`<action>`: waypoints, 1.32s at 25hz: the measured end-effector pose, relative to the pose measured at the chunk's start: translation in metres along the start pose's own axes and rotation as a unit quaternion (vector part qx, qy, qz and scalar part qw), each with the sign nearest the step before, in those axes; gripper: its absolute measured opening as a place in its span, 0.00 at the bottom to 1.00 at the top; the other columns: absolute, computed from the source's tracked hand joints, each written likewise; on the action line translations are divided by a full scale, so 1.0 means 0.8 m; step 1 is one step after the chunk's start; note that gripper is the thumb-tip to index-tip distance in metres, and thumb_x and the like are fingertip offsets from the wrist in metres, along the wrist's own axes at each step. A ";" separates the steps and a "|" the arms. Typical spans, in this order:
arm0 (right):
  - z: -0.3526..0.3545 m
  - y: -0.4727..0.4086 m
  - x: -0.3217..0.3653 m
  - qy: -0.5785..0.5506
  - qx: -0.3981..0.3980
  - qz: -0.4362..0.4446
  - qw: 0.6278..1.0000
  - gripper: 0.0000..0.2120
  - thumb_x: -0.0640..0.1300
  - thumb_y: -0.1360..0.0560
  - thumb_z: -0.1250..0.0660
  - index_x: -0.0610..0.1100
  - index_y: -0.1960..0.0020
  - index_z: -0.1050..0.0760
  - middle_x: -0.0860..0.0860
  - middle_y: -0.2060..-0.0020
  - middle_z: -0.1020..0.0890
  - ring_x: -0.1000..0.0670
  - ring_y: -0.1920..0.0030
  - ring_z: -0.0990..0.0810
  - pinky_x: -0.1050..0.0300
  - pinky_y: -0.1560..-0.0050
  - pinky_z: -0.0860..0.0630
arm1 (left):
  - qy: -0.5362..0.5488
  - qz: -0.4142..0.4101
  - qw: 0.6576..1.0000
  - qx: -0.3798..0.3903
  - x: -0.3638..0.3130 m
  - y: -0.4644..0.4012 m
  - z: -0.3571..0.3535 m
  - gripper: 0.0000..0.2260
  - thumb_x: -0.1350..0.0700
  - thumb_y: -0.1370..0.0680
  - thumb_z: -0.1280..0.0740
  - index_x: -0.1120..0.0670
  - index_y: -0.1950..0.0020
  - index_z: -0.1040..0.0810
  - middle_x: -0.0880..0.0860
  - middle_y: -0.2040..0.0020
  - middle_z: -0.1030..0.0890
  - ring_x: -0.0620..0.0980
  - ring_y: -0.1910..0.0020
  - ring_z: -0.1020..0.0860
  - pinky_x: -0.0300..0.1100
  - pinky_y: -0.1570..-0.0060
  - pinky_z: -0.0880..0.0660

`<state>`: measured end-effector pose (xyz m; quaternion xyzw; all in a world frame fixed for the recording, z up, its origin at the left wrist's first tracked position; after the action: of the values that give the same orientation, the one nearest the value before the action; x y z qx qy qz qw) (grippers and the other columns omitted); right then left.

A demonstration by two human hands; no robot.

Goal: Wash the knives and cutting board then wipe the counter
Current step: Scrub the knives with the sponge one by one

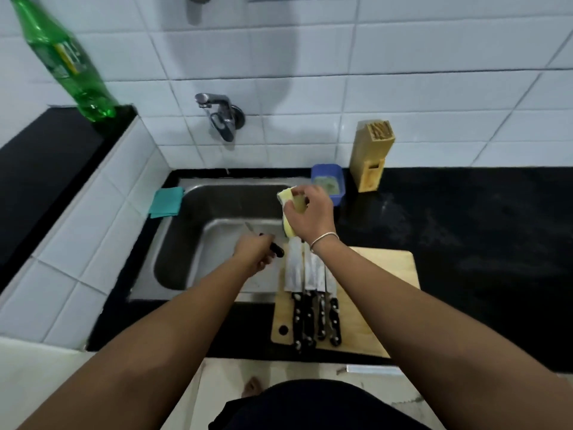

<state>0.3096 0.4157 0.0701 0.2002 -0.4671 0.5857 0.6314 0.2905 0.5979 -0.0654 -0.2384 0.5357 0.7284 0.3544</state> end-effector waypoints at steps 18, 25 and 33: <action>-0.109 -0.062 0.025 0.030 0.006 0.004 1.000 0.09 0.39 0.30 0.28 0.41 0.50 0.20 0.46 0.53 0.22 0.49 0.52 0.24 0.61 0.48 0.29 | 0.478 0.075 0.868 0.114 -0.178 -0.149 0.092 0.14 0.55 0.18 0.41 0.60 0.59 0.24 0.54 0.74 0.21 0.47 0.79 0.24 0.32 0.78 0.29; -0.107 -0.059 0.029 0.033 0.019 0.009 0.999 0.09 0.41 0.30 0.28 0.42 0.50 0.21 0.48 0.52 0.23 0.52 0.52 0.25 0.61 0.48 0.29 | 0.531 0.072 0.834 0.136 -0.185 -0.133 0.088 0.13 0.56 0.19 0.39 0.62 0.58 0.23 0.55 0.70 0.20 0.46 0.75 0.24 0.34 0.75 0.27; -0.084 -0.042 0.027 0.015 0.007 0.008 1.000 0.09 0.38 0.31 0.28 0.41 0.51 0.20 0.47 0.53 0.23 0.47 0.52 0.23 0.54 0.46 0.25 | 0.495 0.094 0.850 0.155 -0.139 -0.098 0.083 0.09 0.56 0.20 0.35 0.63 0.52 0.23 0.57 0.67 0.18 0.48 0.75 0.21 0.35 0.76 0.24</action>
<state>0.3620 0.4739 0.0652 0.1921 -0.4548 0.5972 0.6321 0.4238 0.6453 -0.0116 -0.4583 0.7658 0.4511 0.0041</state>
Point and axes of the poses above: each hand's wrist, its own y-axis away from the middle knuckle, its own z-axis out of the back of the hand, x = y × z, the point moved 10 cm from there along -y, towards the middle knuckle
